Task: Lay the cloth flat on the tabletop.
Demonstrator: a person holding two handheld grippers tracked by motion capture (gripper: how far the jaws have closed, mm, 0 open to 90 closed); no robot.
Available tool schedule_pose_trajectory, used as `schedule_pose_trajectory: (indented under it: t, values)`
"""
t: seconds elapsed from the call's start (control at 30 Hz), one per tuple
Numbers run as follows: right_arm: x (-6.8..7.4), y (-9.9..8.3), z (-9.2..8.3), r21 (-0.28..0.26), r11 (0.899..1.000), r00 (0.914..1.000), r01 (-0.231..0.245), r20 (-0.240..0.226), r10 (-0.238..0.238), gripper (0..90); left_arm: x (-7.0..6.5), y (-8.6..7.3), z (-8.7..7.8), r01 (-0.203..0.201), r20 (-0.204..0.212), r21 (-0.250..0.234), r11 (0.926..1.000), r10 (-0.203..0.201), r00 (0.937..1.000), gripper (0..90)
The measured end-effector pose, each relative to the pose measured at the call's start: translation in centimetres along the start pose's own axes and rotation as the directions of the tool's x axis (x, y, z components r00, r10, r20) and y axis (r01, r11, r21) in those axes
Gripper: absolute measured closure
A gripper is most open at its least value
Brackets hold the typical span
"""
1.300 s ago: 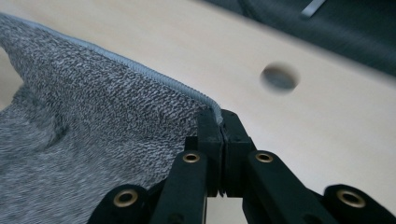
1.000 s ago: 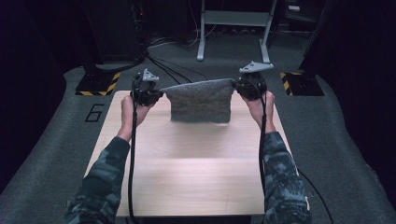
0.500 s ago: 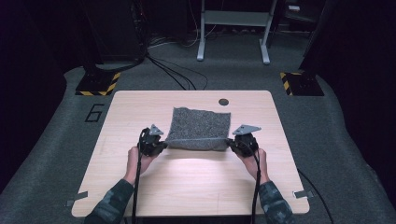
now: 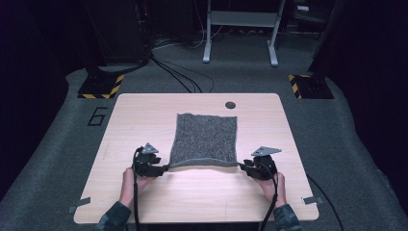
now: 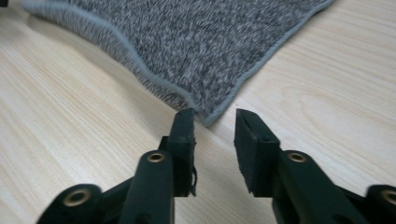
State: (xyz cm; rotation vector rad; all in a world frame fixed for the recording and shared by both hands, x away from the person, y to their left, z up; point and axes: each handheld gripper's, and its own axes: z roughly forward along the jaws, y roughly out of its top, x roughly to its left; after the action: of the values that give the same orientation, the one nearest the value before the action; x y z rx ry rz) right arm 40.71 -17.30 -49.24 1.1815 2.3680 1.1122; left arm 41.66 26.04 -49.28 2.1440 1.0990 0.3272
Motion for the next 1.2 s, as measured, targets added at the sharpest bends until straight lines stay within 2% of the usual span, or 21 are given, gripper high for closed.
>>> schedule_pose_trajectory:
  t: [0.07, 0.13, 0.2, 0.3, 0.47, 0.53, 0.57, 0.63, 0.73, 0.77, 0.9, 1.03, 1.1, 1.13, 1.2]
  values:
    - [-0.3, 0.2, -0.5, -0.015, 1.000, 0.9999, -0.015, 0.003, 0.015, 62.9, 0.7, 0.4, -0.7, 0.032, -0.015, -0.030, 0.9990, -0.032, 0.9994, 37.2]
    - [-0.6, 0.8, -0.7, -0.031, 0.999, 0.9994, -0.032, 0.010, 0.032, 55.7, 1.1, 1.0, -0.9, 0.038, -0.025, -0.050, 0.9980, -0.039, 0.9989, 34.9]
    - [-0.7, 1.5, -0.3, -0.036, 0.998, 0.9989, -0.043, 0.020, 0.043, 48.5, 1.3, 1.7, -0.6, 0.026, -0.024, -0.048, 0.9985, -0.027, 0.9993, 33.1]
    - [-0.5, 2.1, 1.2, -0.005, 0.999, 0.9983, -0.053, 0.022, 0.054, 34.7, 1.0, 2.6, 0.8, 0.014, -0.011, -0.027, 0.9995, -0.014, 0.9998, 30.9]
    - [0.3, 1.8, 3.8, 0.054, 0.998, 0.9980, -0.044, 0.048, 0.042, 23.1, 0.0, 2.6, 3.1, -0.016, -0.022, 0.011, 0.9998, 0.016, 0.9996, 27.7]
    - [0.5, 1.7, 4.5, 0.066, 0.997, 0.9970, -0.041, 0.067, 0.037, 20.1, -0.1, 2.3, 3.2, -0.034, -0.035, 0.031, 0.9989, 0.035, 0.9988, 26.3]
    - [0.6, 1.6, 4.7, 0.070, 0.997, 0.9965, -0.036, 0.078, 0.031, 19.0, -0.3, 2.1, 3.4, -0.025, -0.040, 0.020, 0.9995, 0.026, 0.9988, 25.7]
    - [0.7, 1.6, 4.9, 0.076, 0.997, 0.9947, -0.032, 0.100, 0.024, 16.7, -0.3, 1.7, 3.4, -0.040, -0.050, 0.034, 0.9986, 0.041, 0.9979, 23.7]
    - [0.8, 1.4, 4.8, 0.057, 0.997, 0.9925, -0.044, 0.117, 0.037, 15.8, -0.7, 1.3, 3.6, -0.055, -0.064, 0.047, 0.9973, 0.058, 0.9962, 21.7]
    - [0.7, 1.4, 4.8, 0.050, 0.998, 0.9923, -0.031, 0.121, 0.024, 15.3, -0.9, 1.2, 3.6, -0.058, -0.064, 0.055, 0.9968, 0.062, 0.9961, 21.2]
    - [1.0, 1.1, 5.0, 0.081, 0.997, 0.9925, -0.020, 0.122, 0.010, 13.7, -1.6, 0.7, 3.7, -0.078, -0.093, 0.061, 0.9951, 0.083, 0.9922, 19.5]
    - [1.2, 0.9, 5.2, 0.096, 0.995, 0.9918, 0.007, 0.126, -0.020, 12.6, -2.1, 0.1, 3.5, -0.079, -0.093, 0.042, 0.9960, 0.083, 0.9922, 18.6]
    - [1.2, 0.8, 5.2, 0.098, 0.995, 0.9912, -0.002, 0.132, -0.011, 8.9, -2.1, -0.1, 3.3, -0.080, -0.087, 0.048, 0.9956, 0.084, 0.9926, 19.7]
    - [1.1, 0.7, 5.2, 0.096, 0.995, 0.9908, -0.002, 0.135, -0.011, 8.2, -2.1, -0.2, 3.3, -0.078, -0.091, 0.035, 0.9964, 0.081, 0.9926, 19.7]
    - [1.0, 0.4, 5.1, 0.090, 0.996, 0.9924, -0.013, 0.123, 0.002, 7.5, -2.1, -0.5, 3.2, -0.069, -0.085, 0.034, 0.9970, 0.072, 0.9938, 19.6]
